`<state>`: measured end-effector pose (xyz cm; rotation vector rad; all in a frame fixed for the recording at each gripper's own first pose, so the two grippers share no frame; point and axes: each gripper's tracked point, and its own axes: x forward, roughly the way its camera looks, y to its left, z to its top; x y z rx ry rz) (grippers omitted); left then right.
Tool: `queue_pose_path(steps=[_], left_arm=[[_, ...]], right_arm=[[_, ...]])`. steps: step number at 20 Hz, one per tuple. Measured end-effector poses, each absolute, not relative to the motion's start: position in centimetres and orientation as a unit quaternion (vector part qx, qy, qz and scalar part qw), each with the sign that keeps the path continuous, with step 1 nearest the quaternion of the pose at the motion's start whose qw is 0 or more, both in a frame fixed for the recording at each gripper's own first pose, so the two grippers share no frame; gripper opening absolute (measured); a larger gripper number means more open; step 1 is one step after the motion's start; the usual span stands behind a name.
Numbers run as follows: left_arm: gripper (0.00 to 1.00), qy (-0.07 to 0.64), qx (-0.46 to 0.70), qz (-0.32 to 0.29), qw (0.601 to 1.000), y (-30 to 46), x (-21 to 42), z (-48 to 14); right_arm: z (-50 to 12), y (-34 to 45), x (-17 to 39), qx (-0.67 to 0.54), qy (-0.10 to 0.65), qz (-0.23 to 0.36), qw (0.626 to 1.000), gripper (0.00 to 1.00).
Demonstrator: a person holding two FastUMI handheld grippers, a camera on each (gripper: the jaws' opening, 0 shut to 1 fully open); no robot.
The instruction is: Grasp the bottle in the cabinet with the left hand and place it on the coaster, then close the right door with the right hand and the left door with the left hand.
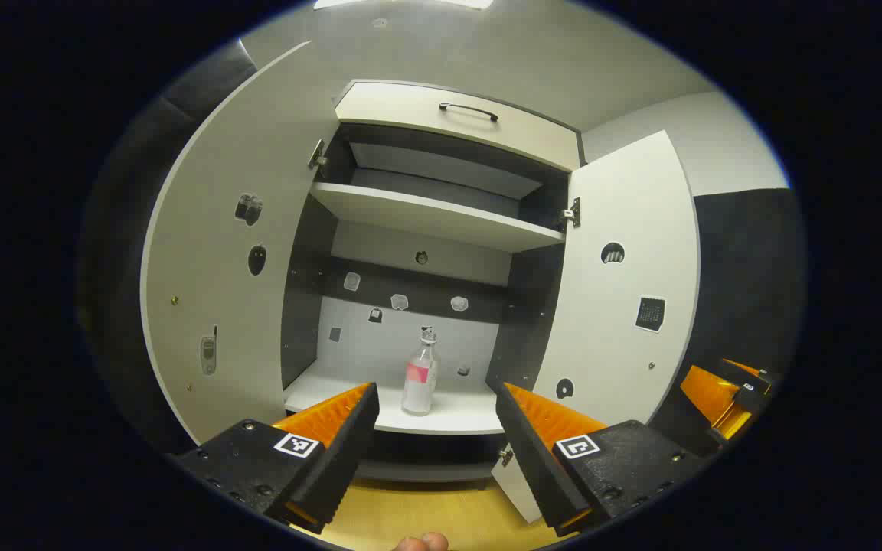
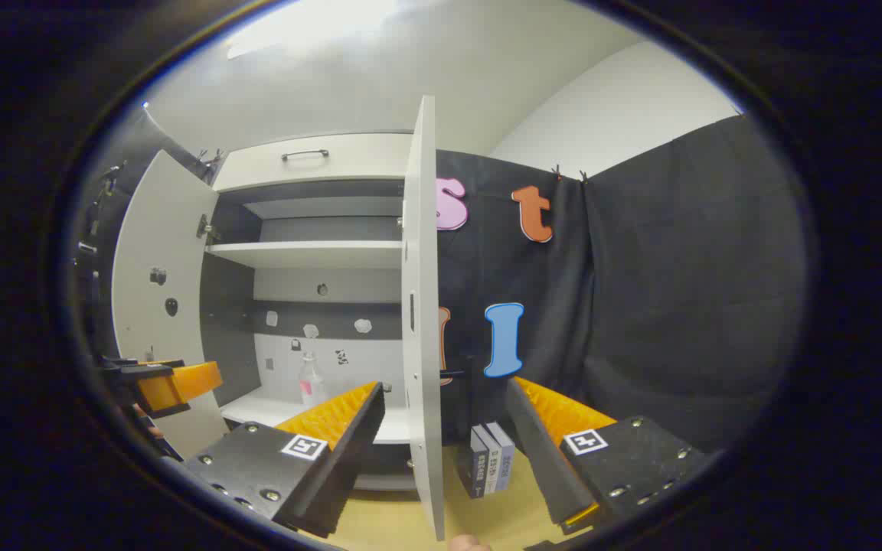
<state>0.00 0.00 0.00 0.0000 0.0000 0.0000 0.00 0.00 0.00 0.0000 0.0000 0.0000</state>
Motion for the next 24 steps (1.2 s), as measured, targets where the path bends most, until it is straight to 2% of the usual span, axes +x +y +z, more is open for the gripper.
queue_pose_path(steps=[9,17,24], left_arm=[[0.97,0.000,-0.007,0.029,1.000,1.1,1.6,0.1],[0.96,0.007,-0.022,0.026,0.999,0.5,3.0,-0.5],[0.97,0.019,-0.027,0.042,0.999,2.1,9.9,-1.3]], right_arm=[[0.8,-0.2,1.2,-0.007,-0.007,0.007,1.000,0.96],[0.7,-1.2,1.5,-0.026,-0.005,0.002,1.000,0.96],[0.7,-3.4,2.4,-0.040,-0.003,-0.024,0.999,0.96]])
